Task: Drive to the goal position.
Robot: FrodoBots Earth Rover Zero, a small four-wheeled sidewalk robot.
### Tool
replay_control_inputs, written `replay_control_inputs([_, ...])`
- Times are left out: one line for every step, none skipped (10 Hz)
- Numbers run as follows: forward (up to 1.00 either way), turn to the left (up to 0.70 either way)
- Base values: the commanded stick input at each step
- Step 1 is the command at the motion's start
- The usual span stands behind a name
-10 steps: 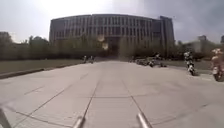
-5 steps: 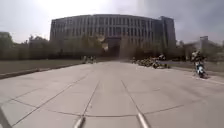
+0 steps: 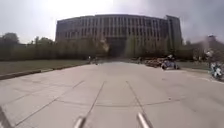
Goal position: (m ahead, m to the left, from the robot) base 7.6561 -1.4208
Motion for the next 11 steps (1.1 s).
replay_control_inputs([1.00, 0.00])
replay_control_inputs([1.00, 0.00])
replay_control_inputs([1.00, 0.00])
replay_control_inputs([1.00, 0.00])
replay_control_inputs([1.00, 0.00])
replay_control_inputs([1.00, 0.00])
replay_control_inputs([1.00, 0.00])
replay_control_inputs([1.00, 0.00])
replay_control_inputs([1.00, 0.00])
replay_control_inputs([1.00, 0.00])
replay_control_inputs([1.00, 0.00])
